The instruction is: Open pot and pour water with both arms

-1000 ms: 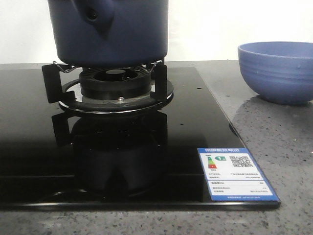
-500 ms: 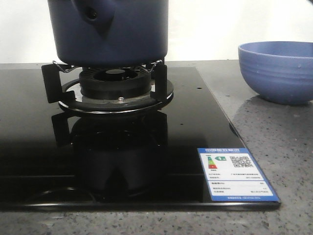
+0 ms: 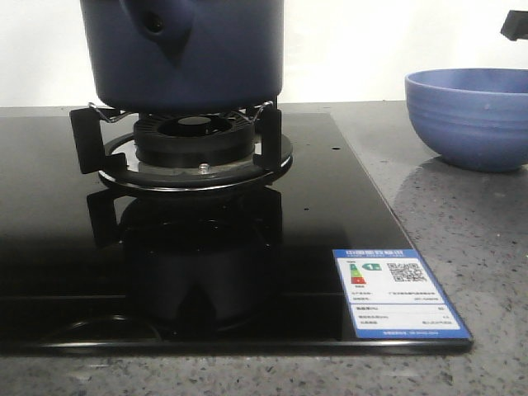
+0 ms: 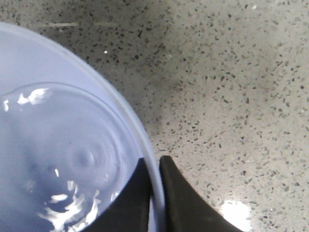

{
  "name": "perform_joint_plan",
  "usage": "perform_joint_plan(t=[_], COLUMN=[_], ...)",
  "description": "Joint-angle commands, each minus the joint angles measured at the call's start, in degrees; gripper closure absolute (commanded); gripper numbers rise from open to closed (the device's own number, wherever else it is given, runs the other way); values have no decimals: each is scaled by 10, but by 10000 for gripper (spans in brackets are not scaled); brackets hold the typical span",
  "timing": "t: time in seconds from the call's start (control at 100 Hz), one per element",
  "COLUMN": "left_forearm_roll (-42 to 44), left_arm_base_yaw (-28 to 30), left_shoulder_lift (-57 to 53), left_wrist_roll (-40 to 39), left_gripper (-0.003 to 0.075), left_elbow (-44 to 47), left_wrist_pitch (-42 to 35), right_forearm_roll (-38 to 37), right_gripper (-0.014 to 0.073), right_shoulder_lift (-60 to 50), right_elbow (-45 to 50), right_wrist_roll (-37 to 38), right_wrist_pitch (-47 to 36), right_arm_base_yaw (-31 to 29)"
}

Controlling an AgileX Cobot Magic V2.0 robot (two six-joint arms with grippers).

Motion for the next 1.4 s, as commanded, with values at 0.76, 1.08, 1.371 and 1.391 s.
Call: perform_joint_plan(t=[0.76,1.08,1.371,1.391], left_forearm_roll=[-26,-26,-25,-25], left_arm_base_yaw=[0,43,62,62], left_shoulder_lift=[-17,-17,-17,-17], left_wrist_roll=[-4,-20,-21,-21], left_gripper=[333,333,333,333], left_elbow=[-17,-17,-17,-17], left_wrist_pitch=[-32,-28,-23,-23], right_forearm_roll=[51,62,50,47], right_gripper=[634,634,634,634], right_shoulder_lift=[74,148,159,159], right_elbow=[-485,-585,-578,-574], right_wrist_roll=[63,67,67,66], right_wrist_pitch=[163,117,20,12], right_arm_base_yaw=[184,254,294,295])
